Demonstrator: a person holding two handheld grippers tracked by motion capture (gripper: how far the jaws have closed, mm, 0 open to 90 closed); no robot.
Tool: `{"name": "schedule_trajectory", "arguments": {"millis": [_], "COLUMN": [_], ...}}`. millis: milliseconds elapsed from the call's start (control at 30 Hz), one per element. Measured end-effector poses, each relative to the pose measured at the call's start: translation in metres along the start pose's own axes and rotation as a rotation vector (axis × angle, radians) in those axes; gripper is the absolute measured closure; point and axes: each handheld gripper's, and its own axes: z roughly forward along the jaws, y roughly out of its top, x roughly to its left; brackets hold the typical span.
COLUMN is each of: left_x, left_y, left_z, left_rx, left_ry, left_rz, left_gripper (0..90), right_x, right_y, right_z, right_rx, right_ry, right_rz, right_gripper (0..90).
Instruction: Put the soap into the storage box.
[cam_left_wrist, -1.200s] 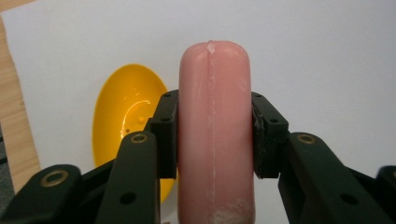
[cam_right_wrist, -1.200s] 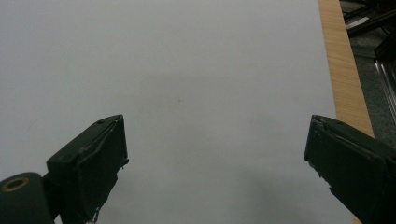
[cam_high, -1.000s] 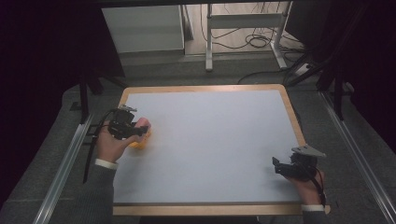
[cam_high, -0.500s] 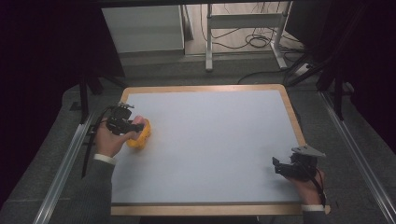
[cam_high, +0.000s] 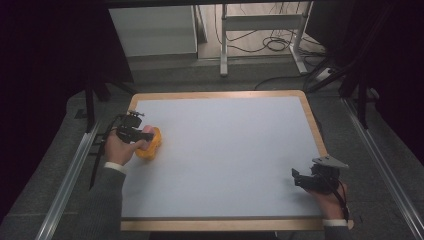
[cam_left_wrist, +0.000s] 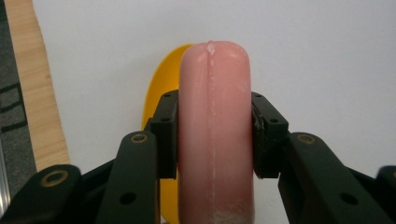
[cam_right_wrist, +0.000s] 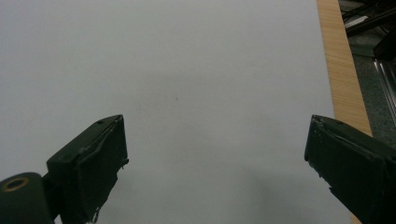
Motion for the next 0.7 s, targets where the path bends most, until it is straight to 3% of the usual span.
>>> {"name": "schedule_trajectory", "arguments": {"millis": [433, 533, 600, 700], "left_x": [0.004, 0.003, 0.002, 0.001], "left_y": [-0.010, -0.010, -0.009, -0.008], "left_z": [0.017, 0.013, 0.006, -0.009], "left_rx": [0.031, 0.001, -0.022, -0.084], "left_ry": [-0.005, -0.009, -0.001, -0.021], "left_rz": [-0.006, -0.001, -0.002, -0.001], "left_gripper": [60.0, 58.7, 49.3, 39.1], "right_x": [0.000, 0.000, 0.000, 0.000], "right_y": [-0.001, -0.001, -0.001, -0.001], "right_z": [0.001, 0.001, 0.001, 0.001], "right_rx": [0.005, 0.005, 0.005, 0.005], "right_ry": [-0.002, -0.001, -0.001, -0.001], "right_rz": [-0.001, -0.002, -0.002, -0.001], "right_gripper": [5.6, 5.6, 5.6, 5.6]}}
